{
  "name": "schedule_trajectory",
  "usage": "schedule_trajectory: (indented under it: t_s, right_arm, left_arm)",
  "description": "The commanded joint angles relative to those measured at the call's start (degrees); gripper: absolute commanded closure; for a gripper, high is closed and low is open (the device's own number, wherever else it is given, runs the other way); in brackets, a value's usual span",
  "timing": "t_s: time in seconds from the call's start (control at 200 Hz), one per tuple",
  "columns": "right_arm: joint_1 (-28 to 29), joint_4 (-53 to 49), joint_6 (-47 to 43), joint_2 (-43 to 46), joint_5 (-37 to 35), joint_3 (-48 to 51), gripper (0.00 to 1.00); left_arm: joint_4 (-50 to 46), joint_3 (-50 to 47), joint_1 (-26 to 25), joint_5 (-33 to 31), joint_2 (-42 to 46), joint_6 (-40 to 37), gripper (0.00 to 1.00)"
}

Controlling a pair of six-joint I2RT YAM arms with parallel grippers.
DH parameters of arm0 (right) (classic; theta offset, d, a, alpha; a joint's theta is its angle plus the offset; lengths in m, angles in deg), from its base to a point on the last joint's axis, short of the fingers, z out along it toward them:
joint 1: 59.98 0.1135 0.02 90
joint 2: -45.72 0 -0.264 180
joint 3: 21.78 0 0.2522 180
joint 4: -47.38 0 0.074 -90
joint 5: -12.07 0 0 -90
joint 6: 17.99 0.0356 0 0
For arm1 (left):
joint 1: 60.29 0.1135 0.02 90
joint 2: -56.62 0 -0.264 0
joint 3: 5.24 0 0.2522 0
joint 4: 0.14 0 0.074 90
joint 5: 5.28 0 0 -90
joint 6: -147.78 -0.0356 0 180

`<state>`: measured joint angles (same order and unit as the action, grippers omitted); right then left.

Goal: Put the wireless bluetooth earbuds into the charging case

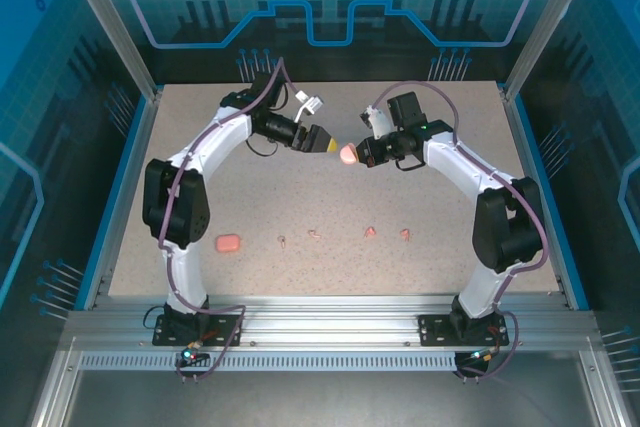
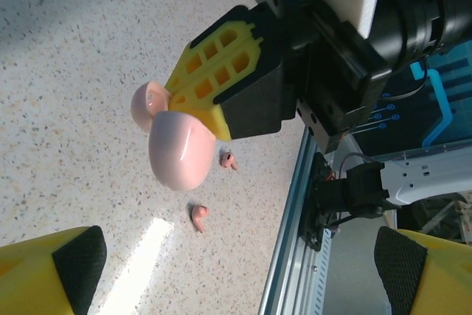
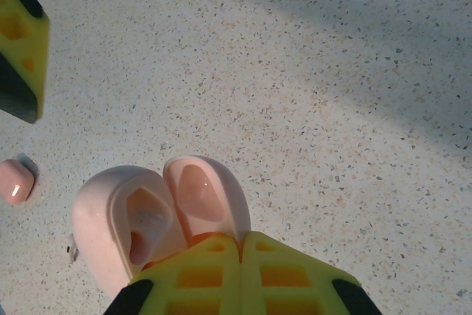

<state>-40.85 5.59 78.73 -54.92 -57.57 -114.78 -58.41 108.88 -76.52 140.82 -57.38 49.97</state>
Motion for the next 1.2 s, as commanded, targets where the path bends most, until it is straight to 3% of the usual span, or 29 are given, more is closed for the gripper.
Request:
schedule_trajectory:
  t_s: [0.0, 0.275, 0.53, 0.93, 1.195]
  right_arm:
    - [0.6, -1.7, -1.9, 0.4, 0.6, -1.9, 1.00]
    - [1.7, -1.4, -2.5, -0.4, 1.7, -3.1, 1.00]
    - [1.9, -1.1, -3.3, -0.2, 3.0, -4.6, 1.00]
    - [2.4, -4.6, -5.7, -2.2, 2.6, -8.4, 1.00]
    - [2.6, -6.0, -6.6, -3.1, 2.6, -10.5, 1.00]
  left_arm:
    - [-3.3, 1.4, 0.3, 2.6, -1.4, -2.8, 0.03]
    - [3.7, -0.2, 0.2, 1.0, -2.2, 0.7, 0.01]
    - [-2.3, 5.5, 0.2, -2.3, -5.3, -2.9, 0.01]
    - [-1.0, 6.9, 0.2, -2.7, -6.0, -3.5, 0.01]
    - [-7.3, 11.6, 0.1, -3.0, -8.7, -6.7, 0.01]
